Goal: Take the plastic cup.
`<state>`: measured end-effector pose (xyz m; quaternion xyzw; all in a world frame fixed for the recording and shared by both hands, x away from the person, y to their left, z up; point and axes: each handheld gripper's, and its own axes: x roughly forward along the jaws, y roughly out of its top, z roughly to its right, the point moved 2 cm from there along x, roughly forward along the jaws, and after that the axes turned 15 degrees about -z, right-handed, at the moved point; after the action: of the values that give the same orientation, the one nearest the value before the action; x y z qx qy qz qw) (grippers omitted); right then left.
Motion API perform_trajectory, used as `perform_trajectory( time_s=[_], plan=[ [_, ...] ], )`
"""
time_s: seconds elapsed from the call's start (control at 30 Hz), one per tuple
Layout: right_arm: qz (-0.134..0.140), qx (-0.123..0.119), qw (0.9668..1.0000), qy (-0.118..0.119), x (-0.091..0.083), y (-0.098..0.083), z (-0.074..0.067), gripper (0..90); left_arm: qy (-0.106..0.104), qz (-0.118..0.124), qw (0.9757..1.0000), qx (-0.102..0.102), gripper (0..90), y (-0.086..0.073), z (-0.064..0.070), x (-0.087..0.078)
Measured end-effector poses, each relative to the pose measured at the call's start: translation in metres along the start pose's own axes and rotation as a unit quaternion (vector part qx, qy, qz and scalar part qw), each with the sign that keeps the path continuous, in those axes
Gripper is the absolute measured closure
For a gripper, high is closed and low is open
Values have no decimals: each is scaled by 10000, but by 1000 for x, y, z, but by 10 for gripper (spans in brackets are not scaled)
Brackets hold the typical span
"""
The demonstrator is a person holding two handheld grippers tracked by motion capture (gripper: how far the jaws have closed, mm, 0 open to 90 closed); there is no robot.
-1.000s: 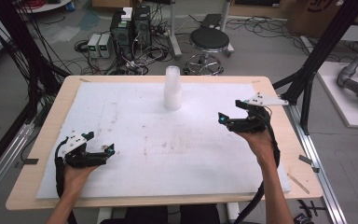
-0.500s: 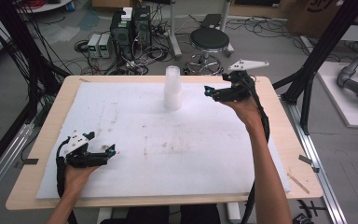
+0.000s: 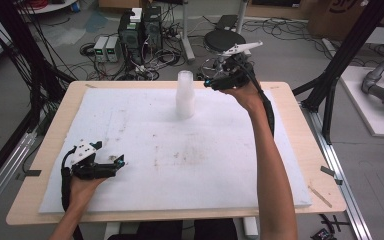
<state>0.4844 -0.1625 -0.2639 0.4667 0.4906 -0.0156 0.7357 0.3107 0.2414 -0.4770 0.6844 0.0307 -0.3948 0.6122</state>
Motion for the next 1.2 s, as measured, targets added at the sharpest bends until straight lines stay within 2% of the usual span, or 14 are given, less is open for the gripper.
perform_trajectory(
  time_s=[0.33,0.47,0.6,0.77,0.87,1.2],
  plan=[
    [-162,-3,9999,32,20,32,4,134,14,5,10000,-12,19,0,0,0],
    [-174,23,9998,70,32,44,3,133,12,4,10000,-14,19,0,0,1],
    [-306,8,9994,152,47,52,0,134,11,-4,10000,-17,19,0,0,1],
    [-488,-22,9985,234,62,56,-5,134,8,1,10000,-31,19,0,0,1],
    [-676,20,9974,238,77,57,-7,135,2,-7,10000,-31,19,0,0,0],
    [-905,139,9954,290,100,57,-9,135,7,-29,10000,-38,20,0,-1,1]
  ],
)
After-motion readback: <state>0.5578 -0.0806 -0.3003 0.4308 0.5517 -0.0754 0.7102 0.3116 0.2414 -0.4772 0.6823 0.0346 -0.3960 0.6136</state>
